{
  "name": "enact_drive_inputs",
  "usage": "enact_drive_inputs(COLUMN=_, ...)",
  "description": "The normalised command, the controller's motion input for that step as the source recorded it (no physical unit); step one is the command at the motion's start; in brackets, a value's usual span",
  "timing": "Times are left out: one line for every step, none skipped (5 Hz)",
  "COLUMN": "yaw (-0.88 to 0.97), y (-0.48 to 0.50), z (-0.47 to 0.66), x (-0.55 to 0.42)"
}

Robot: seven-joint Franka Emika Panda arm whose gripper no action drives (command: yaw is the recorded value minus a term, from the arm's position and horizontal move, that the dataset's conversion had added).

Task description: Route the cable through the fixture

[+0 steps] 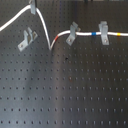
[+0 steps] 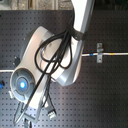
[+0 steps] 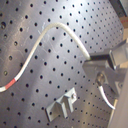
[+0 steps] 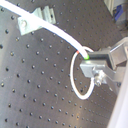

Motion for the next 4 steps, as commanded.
enact_drive_inputs(yaw=0.10, y=-0.026, z=0.23, x=-0.630)
enact_drive_inputs(yaw=0.23, y=-0.159, z=0.42, x=-0.554)
enact_drive_inputs(yaw=0.18, y=-0.072, z=0.34, x=-0.354)
enact_drive_inputs(yaw=0.00, y=-0.367, z=0.38, x=-0.070)
